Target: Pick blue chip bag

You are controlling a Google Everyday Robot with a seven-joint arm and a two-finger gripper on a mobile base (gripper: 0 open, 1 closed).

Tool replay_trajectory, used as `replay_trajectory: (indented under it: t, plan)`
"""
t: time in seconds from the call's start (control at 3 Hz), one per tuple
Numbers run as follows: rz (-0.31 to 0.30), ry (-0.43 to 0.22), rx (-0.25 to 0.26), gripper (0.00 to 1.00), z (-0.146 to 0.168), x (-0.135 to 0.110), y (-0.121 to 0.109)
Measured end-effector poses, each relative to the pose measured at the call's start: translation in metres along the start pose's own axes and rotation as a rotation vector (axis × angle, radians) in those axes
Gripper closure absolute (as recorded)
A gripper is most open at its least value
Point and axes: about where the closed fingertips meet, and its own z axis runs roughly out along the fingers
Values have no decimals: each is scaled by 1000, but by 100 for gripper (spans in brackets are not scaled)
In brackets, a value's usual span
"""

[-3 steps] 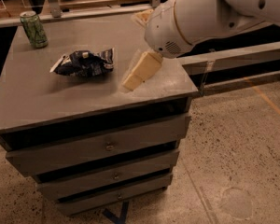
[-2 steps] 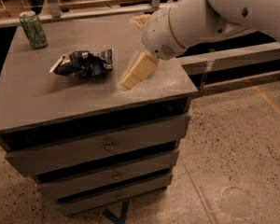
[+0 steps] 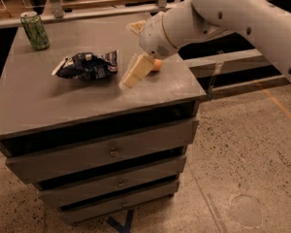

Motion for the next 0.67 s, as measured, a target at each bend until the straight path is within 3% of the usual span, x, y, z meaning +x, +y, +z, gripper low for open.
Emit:
replay_trajectory:
  t: [0.67]
  plan:
    - [-41, -29, -61, 0, 50, 9, -31]
